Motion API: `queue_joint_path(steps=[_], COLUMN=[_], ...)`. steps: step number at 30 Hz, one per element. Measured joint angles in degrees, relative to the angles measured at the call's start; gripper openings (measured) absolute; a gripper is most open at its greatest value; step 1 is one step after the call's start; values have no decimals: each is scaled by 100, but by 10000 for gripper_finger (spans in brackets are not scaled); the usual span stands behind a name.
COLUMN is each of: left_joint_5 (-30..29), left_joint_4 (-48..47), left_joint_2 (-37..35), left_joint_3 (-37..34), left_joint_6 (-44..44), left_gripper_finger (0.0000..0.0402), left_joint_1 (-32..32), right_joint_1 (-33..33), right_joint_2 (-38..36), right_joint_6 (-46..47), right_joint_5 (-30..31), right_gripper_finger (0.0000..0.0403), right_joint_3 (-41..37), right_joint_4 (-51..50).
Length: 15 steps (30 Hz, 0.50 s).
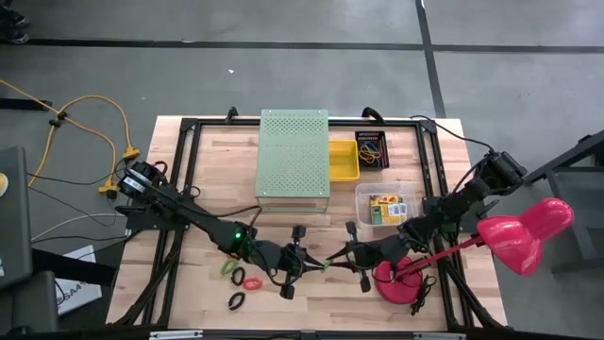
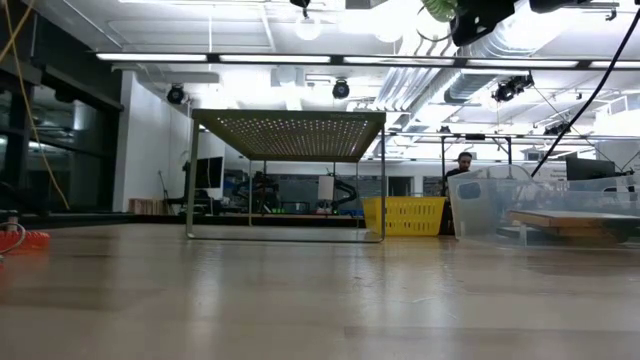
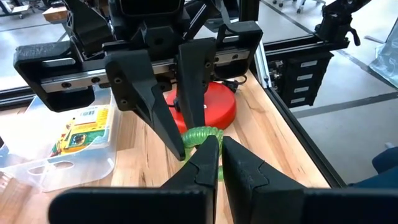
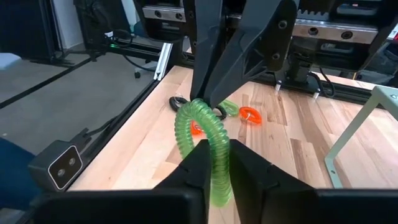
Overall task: Pick & Place Office Desk Supplies
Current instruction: Put the green spring keychain into the yellow bin
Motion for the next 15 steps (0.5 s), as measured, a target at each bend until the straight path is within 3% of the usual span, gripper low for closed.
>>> queue_joint_path(steps=[9, 15], left_joint_5=[41, 196], left_joint_4=[-4, -7], left_joint_2=[0, 0], left_joint_3=[0, 0], left_joint_6=[-32, -14], left_gripper_finger=[16, 63], left_joint_1=[0, -2], right_joint_1=[0, 0], right_joint_2=[0, 0], right_joint_6=[2, 2], right_joint_5=[-25, -27], right_gripper_finger=[20, 22], right_joint_3=[0, 0], right_joint_4=[0, -4])
